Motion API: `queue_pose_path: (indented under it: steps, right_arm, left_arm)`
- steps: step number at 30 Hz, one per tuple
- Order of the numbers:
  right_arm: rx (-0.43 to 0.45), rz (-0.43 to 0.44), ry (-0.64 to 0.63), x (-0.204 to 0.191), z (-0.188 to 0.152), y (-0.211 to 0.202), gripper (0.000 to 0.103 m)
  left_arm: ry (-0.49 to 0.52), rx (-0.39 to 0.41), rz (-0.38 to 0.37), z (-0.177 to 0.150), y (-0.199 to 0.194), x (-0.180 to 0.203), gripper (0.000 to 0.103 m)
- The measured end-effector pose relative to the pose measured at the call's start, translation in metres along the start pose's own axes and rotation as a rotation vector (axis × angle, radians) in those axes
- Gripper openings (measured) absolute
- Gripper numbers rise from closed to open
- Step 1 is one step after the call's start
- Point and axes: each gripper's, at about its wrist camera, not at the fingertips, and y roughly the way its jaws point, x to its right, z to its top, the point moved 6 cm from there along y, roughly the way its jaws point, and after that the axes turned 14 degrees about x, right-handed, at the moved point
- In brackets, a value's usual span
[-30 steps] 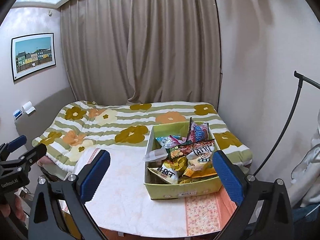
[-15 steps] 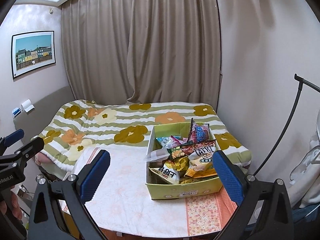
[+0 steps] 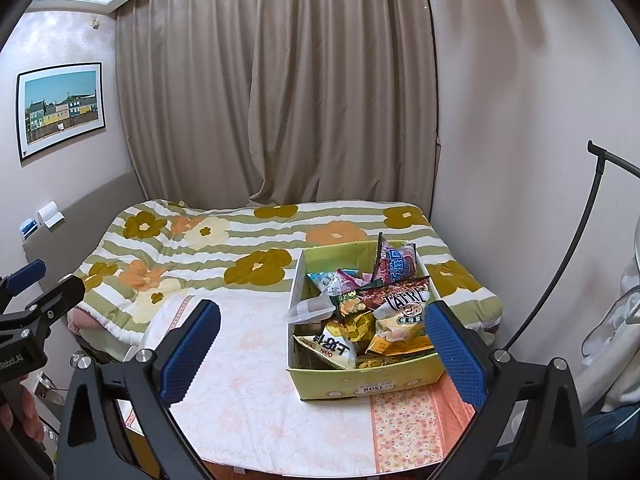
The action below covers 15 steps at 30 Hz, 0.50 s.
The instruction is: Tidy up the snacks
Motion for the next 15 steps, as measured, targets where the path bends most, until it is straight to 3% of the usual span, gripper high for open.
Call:
queue_pose_path:
  steps: [15]
  right_arm:
    - [0.001,-0.004,0.0,0.0028,-0.0008,0.0027,0.102]
  left_arm:
    - [0.006,0.002,-0.002,-0.0005,0.0047,0.0007,0.102]
